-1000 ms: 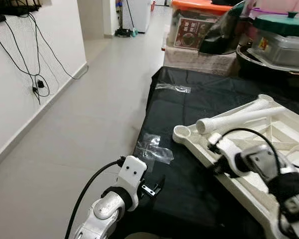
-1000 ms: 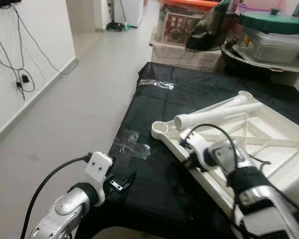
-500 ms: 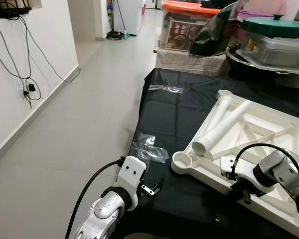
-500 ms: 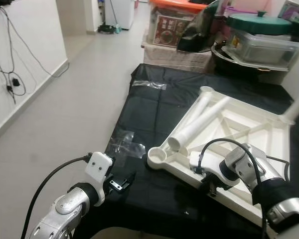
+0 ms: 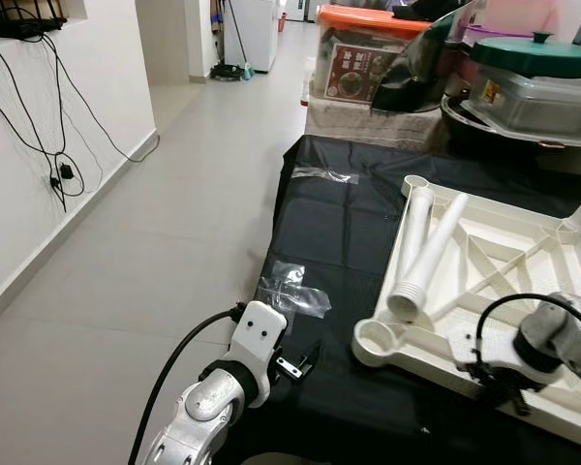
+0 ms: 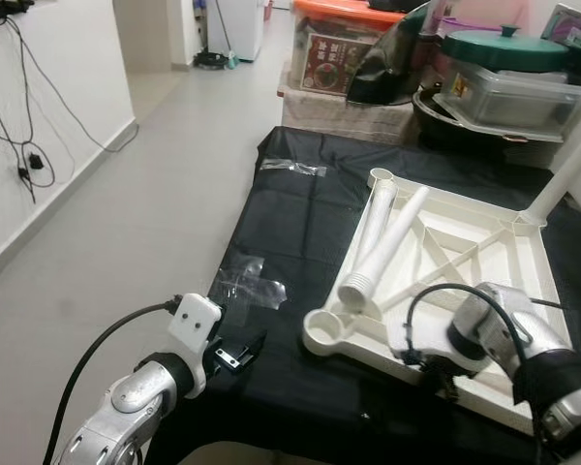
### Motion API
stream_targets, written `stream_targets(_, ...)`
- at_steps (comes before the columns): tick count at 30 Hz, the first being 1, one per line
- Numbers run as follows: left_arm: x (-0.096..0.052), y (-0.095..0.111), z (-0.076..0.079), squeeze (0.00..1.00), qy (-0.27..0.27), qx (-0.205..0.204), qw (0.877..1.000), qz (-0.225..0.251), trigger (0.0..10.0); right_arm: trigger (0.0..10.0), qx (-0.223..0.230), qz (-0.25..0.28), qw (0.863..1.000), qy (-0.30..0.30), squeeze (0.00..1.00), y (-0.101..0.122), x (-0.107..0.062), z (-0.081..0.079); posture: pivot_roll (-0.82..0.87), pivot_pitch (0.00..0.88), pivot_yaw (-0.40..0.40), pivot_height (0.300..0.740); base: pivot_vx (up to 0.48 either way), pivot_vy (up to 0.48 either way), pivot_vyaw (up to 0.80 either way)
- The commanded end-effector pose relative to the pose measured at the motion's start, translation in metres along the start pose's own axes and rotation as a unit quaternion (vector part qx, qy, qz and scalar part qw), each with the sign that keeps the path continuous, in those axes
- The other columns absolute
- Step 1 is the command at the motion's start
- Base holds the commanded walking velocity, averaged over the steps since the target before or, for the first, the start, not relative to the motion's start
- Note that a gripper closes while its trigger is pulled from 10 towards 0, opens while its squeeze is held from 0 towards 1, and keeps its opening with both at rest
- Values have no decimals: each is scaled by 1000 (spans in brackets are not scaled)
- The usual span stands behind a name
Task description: Building children table
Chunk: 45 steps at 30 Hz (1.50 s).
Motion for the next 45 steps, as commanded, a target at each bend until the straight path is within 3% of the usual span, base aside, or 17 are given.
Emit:
stream_targets(1,1,-3,0,0,-3,0,1000,-5,10000,0,-49,-25,998,27,0,3,7,-4,36,0,-115,740,0,0,0)
stream_targets(9,2,-3,-2,0,-1,2,1000,-5,10000,0,-46,-39,998,13,0,-1,9,-1,37,0,-111,740,0,0,0)
stream_targets(10,3,-3,-2,0,-2,1,1000,-5,10000,1176,-49,-46,998,-8,0,-1,9,4,37,0,-111,740,0,0,0)
stream_targets(11,3,-4,-2,0,-2,1,1000,-6,10000,10000,-49,-50,997,-17,0,-1,8,7,36,0,-106,740,0,0,0)
stream_targets(12,3,-4,-2,0,-2,1,1000,-6,10000,10000,-48,-52,997,-23,0,0,8,9,36,0,-106,740,0,0,0)
stream_targets(13,3,-4,-3,0,-2,1,1000,-6,10000,10000,-41,-41,998,-37,1000,2,7,13,36,0,-106,740,0,0,0)
stream_targets(21,4,-4,-4,0,-2,1,1000,-6,10000,10000,-32,-17,998,-54,1000,5,-2,18,37,0,-99,740,0,0,0)
stream_targets(22,5,-4,-5,0,-1,4,1000,-6,10000,10000,-21,6,997,-74,0,7,-20,18,38,0,-94,740,0,0,0)
stream_targets(28,6,-4,-6,0,-1,5,1000,-7,10000,10000,-15,33,996,-83,0,9,-35,15,39,0,-92,740,0,0,0)
stream_targets(30,8,-5,-8,0,-2,7,1000,-8,10000,10000,-17,80,993,-90,0,14,-55,4,32,0,-77,740,0,0,0)
stream_targets(35,9,-5,-10,0,-2,9,1000,-8,10000,10000,-16,115,989,-90,0,21,-63,-2,29,0,-68,740,0,0,0)
stream_targets(36,10,-6,-11,0,-3,11,1000,-9,10000,10000,-7,173,980,-100,0,33,-69,-8,29,0,-61,740,0,0,0)
stream_targets(37,10,-6,-11,0,-3,11,1000,-9,10000,10000,-7,173,980,-100,0,33,-69,-8,29,0,-61,740,0,0,0)
stream_targets(39,12,-6,-13,0,-4,13,1000,-10,10000,10000,25,268,951,-153,0,52,-79,-10,31,0,-53,740,0,0,0)
stream_targets(41,12,-6,-13,0,-4,13,1000,-10,10000,10000,25,268,951,-153,0,52,-79,-10,31,0,-53,740,0,0,0)
stream_targets(44,14,-7,-15,0,-4,14,1000,-11,10000,10000,69,307,920,-234,0,58,-85,-4,32,0,-39,740,0,0,0)
stream_targets(45,14,-7,-16,0,-3,15,1000,-11,10000,10000,97,311,901,-287,0,56,-88,0,30,0,-37,740,0,0,0)
Point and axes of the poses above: a point about 5 cm out from each wrist's last joint towards the gripper, its own x axis pointing out of the wrist towards the gripper, its own y axis along the axis of the wrist's last joint, z = x × y, the point moved 1 cm from there along x, pointing out of the wrist towards the gripper, and after that the axes turned 8 degrees about -x, right-handed, at the moved point
